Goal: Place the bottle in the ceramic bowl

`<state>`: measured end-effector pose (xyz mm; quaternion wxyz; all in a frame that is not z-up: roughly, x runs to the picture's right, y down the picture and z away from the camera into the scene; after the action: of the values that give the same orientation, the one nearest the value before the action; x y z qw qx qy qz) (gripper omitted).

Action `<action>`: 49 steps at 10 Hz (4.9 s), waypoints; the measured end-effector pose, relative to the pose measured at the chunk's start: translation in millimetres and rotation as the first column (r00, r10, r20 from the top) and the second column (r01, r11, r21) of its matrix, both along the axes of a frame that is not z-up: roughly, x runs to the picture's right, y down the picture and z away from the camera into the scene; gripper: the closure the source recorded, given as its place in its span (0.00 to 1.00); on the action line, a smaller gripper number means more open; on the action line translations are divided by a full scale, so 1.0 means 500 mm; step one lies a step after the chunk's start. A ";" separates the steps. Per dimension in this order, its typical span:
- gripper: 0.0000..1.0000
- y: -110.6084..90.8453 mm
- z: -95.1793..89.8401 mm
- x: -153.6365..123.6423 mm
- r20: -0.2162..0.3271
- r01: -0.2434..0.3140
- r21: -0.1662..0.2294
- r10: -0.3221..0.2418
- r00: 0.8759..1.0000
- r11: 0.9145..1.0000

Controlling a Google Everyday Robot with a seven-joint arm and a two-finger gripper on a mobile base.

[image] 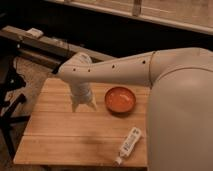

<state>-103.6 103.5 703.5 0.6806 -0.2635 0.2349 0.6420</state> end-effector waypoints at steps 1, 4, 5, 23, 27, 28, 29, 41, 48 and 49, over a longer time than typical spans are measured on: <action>0.35 0.000 0.000 0.000 0.000 0.000 0.000 0.000 1.000 1.000; 0.35 0.000 0.000 0.000 0.000 0.000 0.000 0.000 1.000 1.000; 0.35 0.000 0.000 0.000 0.000 0.000 0.000 0.000 1.000 1.000; 0.35 -0.001 0.000 0.000 0.000 0.000 0.000 0.000 1.000 1.000; 0.35 0.002 0.001 0.017 -0.021 -0.016 -0.017 0.015 1.000 1.000; 0.35 0.006 -0.001 0.028 -0.030 -0.024 -0.025 0.023 0.999 0.999; 0.35 0.015 -0.011 0.064 -0.056 -0.047 -0.037 0.045 0.997 0.998; 0.35 0.196 -0.133 0.304 -0.270 -0.279 -0.091 0.246 0.931 0.956; 0.35 0.303 -0.075 0.387 -0.332 -0.383 -0.089 0.336 0.882 0.919; 0.35 0.314 -0.067 0.404 -0.353 -0.403 -0.089 0.350 0.868 0.911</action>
<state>98.4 260.7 670.2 0.4698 -0.2469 0.3396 0.7766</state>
